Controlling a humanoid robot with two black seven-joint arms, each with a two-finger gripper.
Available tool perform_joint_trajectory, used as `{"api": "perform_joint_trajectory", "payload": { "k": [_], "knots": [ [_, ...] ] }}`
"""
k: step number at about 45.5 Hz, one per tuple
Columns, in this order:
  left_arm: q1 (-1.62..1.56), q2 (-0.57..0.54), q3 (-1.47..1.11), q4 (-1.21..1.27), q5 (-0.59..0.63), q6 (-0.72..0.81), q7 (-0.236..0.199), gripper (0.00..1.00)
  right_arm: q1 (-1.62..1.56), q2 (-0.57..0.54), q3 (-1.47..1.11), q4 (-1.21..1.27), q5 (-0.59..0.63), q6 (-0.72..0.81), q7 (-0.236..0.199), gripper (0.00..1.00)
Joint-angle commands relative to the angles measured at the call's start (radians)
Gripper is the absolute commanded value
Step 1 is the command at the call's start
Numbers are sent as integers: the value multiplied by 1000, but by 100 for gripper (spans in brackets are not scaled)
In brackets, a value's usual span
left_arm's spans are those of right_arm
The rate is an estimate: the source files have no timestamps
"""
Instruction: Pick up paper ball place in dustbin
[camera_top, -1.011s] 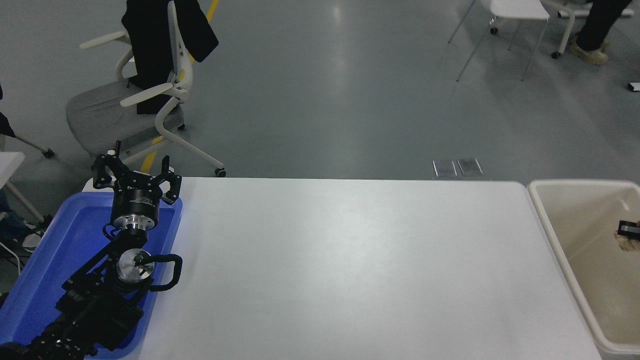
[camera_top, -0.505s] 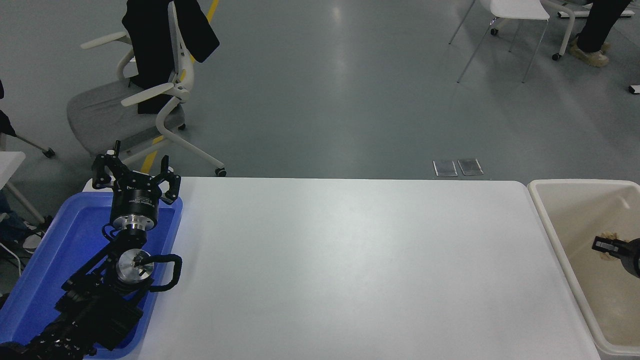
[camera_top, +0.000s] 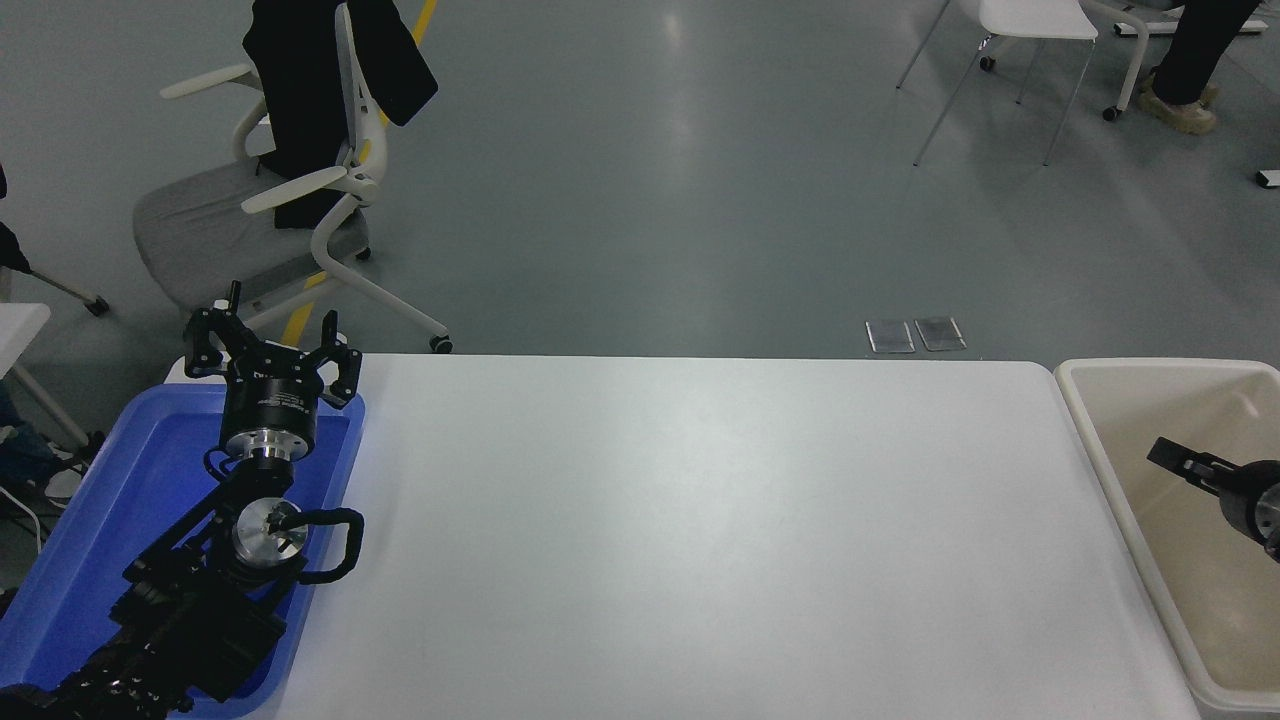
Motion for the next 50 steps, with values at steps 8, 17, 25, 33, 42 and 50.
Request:
{"api": "perform_joint_trajectory", "payload": {
  "k": [8,17,25,33,42,50],
  "knots": [
    [-1,1,0,-1,0,0,0,99,-21,91,712,360,309,8,2,100],
    [-1,-1,0,1,0,0,0,99,-20,249,843,407,645,16,13,100],
    [-1,1,0,1,0,0,0,99,-57,346,904,387,798,111,60,100],
    [-1,-1,0,1,0,0,0,99,-147,418,904,309,875,314,80,100],
    [-1,-1,0,1,0,0,0,99,-201,444,903,206,886,434,80,100],
    [-1,-1,0,1,0,0,0,99,-227,443,903,203,886,467,80,100]
  ]
}}
